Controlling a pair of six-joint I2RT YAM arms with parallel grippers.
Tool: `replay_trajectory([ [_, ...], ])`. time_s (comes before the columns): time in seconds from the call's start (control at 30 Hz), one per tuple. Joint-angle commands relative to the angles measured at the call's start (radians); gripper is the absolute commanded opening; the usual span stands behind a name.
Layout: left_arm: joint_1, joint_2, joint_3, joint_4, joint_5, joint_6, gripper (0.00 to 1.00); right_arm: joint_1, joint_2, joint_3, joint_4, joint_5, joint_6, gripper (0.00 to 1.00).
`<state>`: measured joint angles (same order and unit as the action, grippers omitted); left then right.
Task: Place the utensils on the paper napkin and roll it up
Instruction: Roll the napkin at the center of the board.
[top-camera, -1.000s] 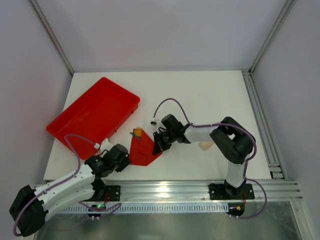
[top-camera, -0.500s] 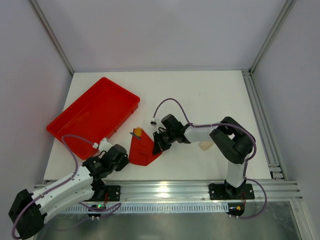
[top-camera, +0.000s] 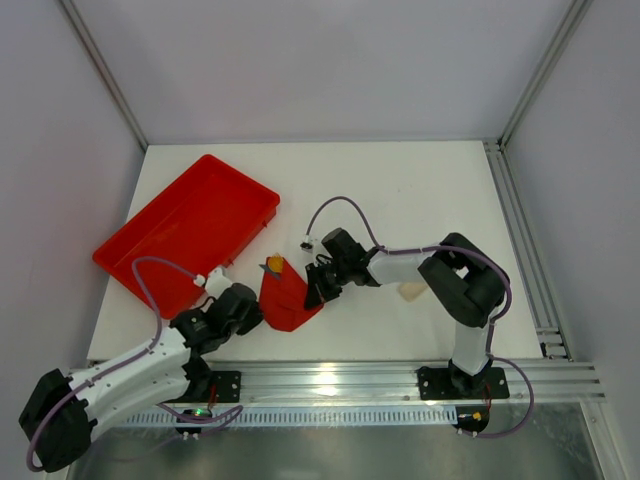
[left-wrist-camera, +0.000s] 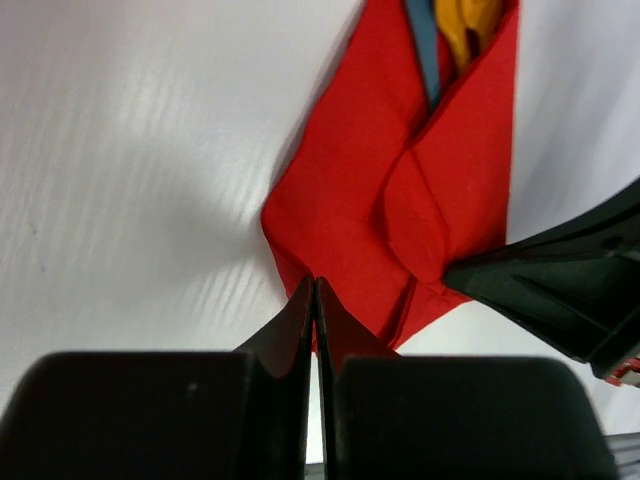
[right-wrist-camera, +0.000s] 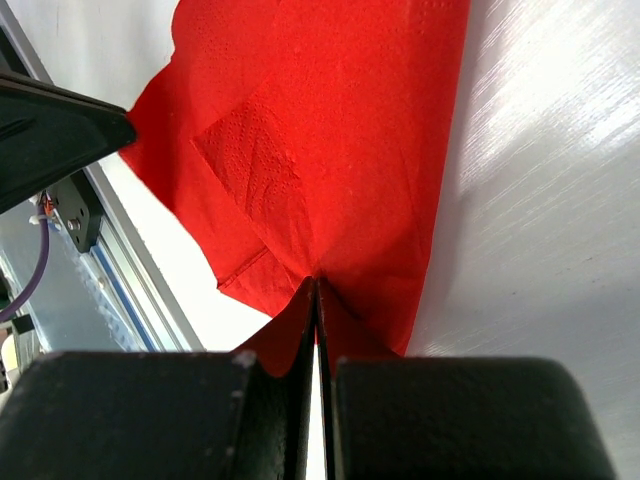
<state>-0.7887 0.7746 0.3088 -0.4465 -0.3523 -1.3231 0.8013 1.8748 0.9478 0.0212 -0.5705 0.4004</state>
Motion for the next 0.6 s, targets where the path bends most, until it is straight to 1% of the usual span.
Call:
replay_trajectory([
  [0.0, 0.005, -0.014, 0.058, 0.088, -0.039, 0.082, 0.00, 0.009, 0.055, -0.004, -0.076, 0.133, -0.026, 0.04],
  [0.17, 0.005, -0.002, 0.111, 0.130, -0.048, 0.133, 0.00, 0.010, 0.064, 0.002, -0.087, 0.138, -0.034, 0.04],
  [0.33, 0.006, 0.104, 0.164, 0.235, -0.001, 0.211, 0.00, 0.010, 0.073, 0.008, -0.099, 0.153, -0.037, 0.04],
  [0.37, 0.005, 0.121, 0.170, 0.279, 0.009, 0.220, 0.00, 0.009, 0.076, 0.009, -0.101, 0.152, -0.037, 0.04],
  [0.57, 0.003, 0.248, 0.213, 0.368, 0.041, 0.251, 0.00, 0.010, 0.087, 0.014, -0.104, 0.149, -0.032, 0.04],
])
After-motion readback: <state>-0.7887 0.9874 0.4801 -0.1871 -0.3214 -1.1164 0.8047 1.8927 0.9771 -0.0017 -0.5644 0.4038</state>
